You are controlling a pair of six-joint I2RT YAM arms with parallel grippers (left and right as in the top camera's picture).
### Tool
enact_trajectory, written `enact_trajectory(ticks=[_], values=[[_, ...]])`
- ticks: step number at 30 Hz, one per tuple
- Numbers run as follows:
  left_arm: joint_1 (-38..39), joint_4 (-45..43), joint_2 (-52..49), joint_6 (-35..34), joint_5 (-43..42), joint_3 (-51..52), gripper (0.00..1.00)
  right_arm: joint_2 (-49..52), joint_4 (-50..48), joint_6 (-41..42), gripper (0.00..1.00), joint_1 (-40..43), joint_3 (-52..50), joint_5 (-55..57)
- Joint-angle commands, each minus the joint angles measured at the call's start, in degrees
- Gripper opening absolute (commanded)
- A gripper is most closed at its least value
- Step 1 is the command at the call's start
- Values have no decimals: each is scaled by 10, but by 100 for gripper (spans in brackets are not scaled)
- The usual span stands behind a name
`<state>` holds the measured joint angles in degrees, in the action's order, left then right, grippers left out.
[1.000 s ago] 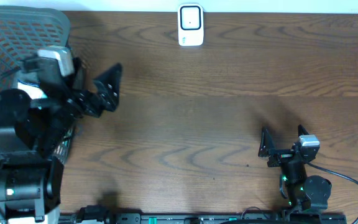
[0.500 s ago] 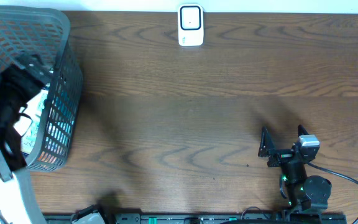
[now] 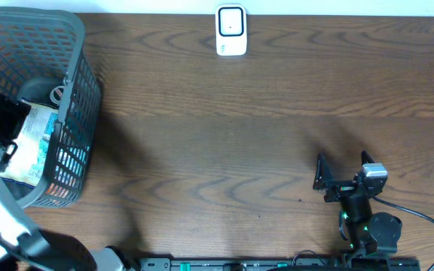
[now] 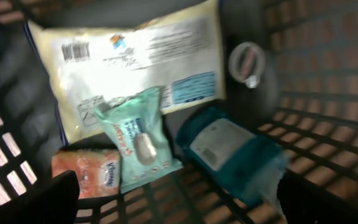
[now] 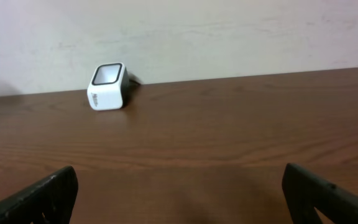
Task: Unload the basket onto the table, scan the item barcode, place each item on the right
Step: 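Move the left gripper into the grey basket toward the green wipes pack, then grasp the green wipes pack in the basket with the left gripper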
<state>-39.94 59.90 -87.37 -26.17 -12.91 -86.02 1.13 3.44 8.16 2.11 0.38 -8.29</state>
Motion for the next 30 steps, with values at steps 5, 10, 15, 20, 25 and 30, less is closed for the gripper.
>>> enact_trajectory(ticks=[5, 10, 15, 20, 25, 30], values=[[-5, 3, -89, -47, 5, 14, 98, 0, 2, 6, 99, -3, 0, 0], [-5, -13, -129, -53, 6, 33, 98, 0, 2, 6, 99, -3, 0, 0], [-4, -44, -150, -63, 5, 70, 98, 0, 2, 6, 99, -3, 0, 0], [0, -89, -151, -71, 6, 115, 98, 0, 2, 6, 99, -3, 0, 0], [2, -137, -152, -72, 6, 160, 98, 0, 2, 6, 99, -3, 0, 0], [2, -173, -152, -111, 60, 207, 98, 0, 2, 6, 99, -3, 0, 0]])
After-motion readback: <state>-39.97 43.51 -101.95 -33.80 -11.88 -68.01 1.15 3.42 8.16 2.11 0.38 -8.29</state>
